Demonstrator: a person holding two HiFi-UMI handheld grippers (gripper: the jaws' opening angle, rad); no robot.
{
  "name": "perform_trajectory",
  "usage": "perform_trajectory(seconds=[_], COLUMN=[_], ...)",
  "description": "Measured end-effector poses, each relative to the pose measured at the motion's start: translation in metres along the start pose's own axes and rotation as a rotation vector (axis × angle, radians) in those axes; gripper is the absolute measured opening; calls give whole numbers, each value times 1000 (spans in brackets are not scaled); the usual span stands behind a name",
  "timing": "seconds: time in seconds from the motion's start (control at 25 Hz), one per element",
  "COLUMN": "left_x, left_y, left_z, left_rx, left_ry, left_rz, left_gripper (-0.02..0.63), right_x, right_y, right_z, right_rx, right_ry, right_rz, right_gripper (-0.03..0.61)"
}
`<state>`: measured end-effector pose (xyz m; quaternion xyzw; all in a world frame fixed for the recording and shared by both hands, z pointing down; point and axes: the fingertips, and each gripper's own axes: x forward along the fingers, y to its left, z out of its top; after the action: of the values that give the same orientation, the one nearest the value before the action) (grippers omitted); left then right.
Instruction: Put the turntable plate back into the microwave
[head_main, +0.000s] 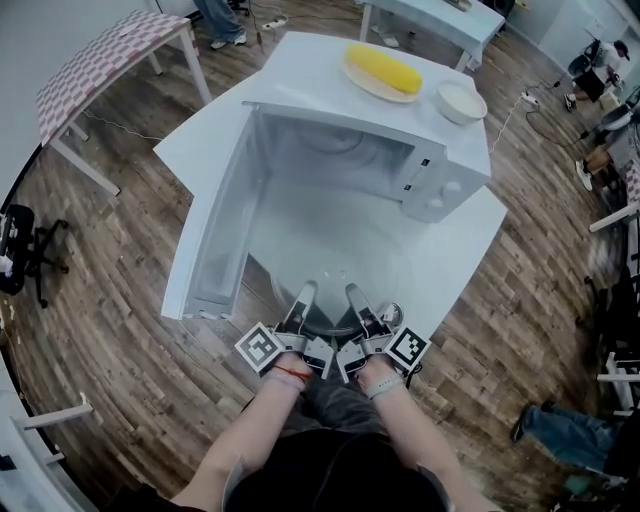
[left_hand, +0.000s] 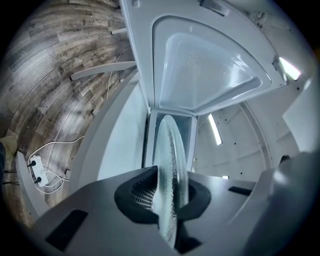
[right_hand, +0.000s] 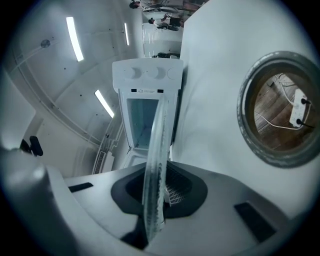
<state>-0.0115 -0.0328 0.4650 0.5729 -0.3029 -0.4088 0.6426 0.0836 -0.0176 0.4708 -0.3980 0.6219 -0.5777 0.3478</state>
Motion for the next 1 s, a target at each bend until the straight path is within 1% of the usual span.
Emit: perform_trajectory(seconds=[0.48, 1.0], left_x=[42, 84], left_y=[-4, 0], left_z=[19, 37], left_rx=[-22, 2], left_ry=[-22, -37], left_rz=[-22, -16], left_gripper=[32, 32], right_x=[41, 80], right_y=[2, -1], right_z=[24, 51], right_rx=[3, -9], right_ry=[13, 29], right_rz=[7, 6], right_gripper=[43, 43])
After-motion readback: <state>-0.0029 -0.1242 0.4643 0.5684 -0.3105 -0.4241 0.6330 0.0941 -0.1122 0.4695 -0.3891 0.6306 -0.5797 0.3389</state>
